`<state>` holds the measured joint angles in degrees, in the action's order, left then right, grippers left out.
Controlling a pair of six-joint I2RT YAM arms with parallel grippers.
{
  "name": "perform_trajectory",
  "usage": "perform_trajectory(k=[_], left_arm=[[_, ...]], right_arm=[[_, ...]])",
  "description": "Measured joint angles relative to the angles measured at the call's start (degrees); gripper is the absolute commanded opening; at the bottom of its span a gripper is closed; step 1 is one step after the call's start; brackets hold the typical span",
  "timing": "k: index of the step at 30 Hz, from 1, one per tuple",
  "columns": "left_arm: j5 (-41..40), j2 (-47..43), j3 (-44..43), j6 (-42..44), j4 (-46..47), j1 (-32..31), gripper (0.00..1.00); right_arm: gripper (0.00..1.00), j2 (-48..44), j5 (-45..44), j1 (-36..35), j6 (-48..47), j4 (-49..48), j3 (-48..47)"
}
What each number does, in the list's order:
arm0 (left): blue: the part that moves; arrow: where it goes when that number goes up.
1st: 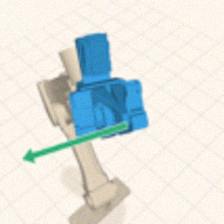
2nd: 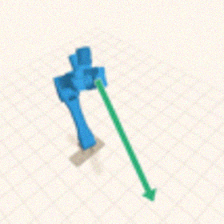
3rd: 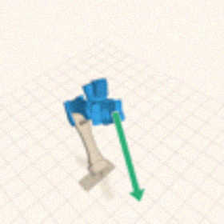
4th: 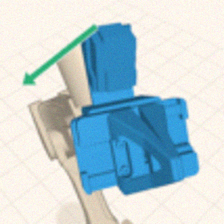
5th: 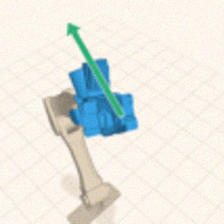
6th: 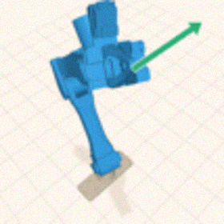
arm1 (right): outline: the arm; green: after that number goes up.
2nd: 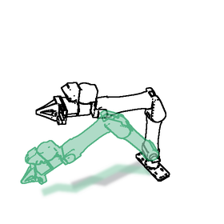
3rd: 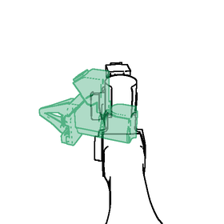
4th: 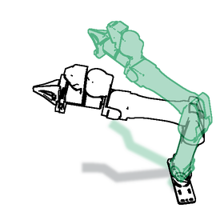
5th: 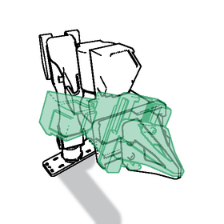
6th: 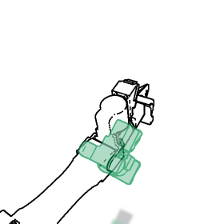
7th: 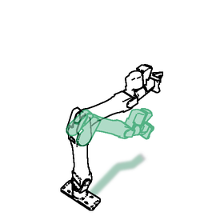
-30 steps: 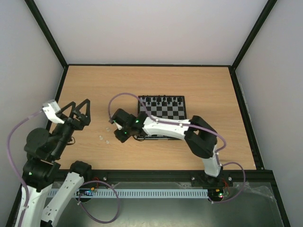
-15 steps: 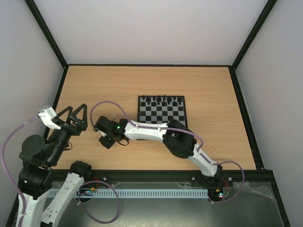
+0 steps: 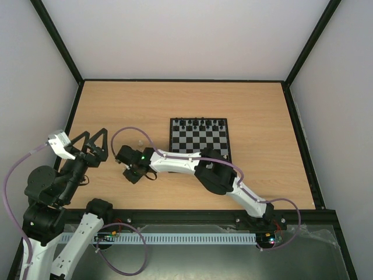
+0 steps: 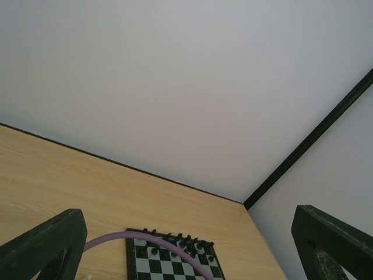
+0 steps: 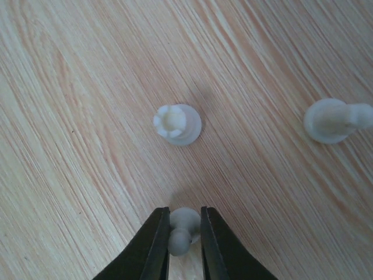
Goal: Set up the chess pieces on the board
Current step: Pick up the chess piece at the center of the board, then place the chess piece on the chessboard.
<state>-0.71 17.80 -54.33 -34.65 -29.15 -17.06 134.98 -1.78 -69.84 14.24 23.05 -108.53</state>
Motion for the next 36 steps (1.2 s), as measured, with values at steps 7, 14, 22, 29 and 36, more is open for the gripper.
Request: perform_trajectory(k=[7,14,22,29,36], left_arm=[[0.0,0.0,0.1,0.0,0.0,0.0,0.99],[0.0,0.1,1.1,0.0,0.0,0.0,0.99],[0.6,0.8,4.0,-0.4,1.6,0.0,0.99],[1.7,4.8,7.6,-0.7,4.1,0.0,0.99],[2.1,10.2,12.2,-0.8,6.4,0.0,0.99]], right_arm=[[0.07,0.0,-0.8,0.0,0.0,0.1,-0.3],[0.07,-7.2,-3.1,0.2,0.1,-0.4,8.3],[0.08,-31.0,-8.2,5.7,2.9,-0.7,27.1],[0.08,-44.0,-10.9,16.1,6.0,0.4,37.7],[0.08,-43.6,-9.7,20.4,6.9,1.1,43.1]])
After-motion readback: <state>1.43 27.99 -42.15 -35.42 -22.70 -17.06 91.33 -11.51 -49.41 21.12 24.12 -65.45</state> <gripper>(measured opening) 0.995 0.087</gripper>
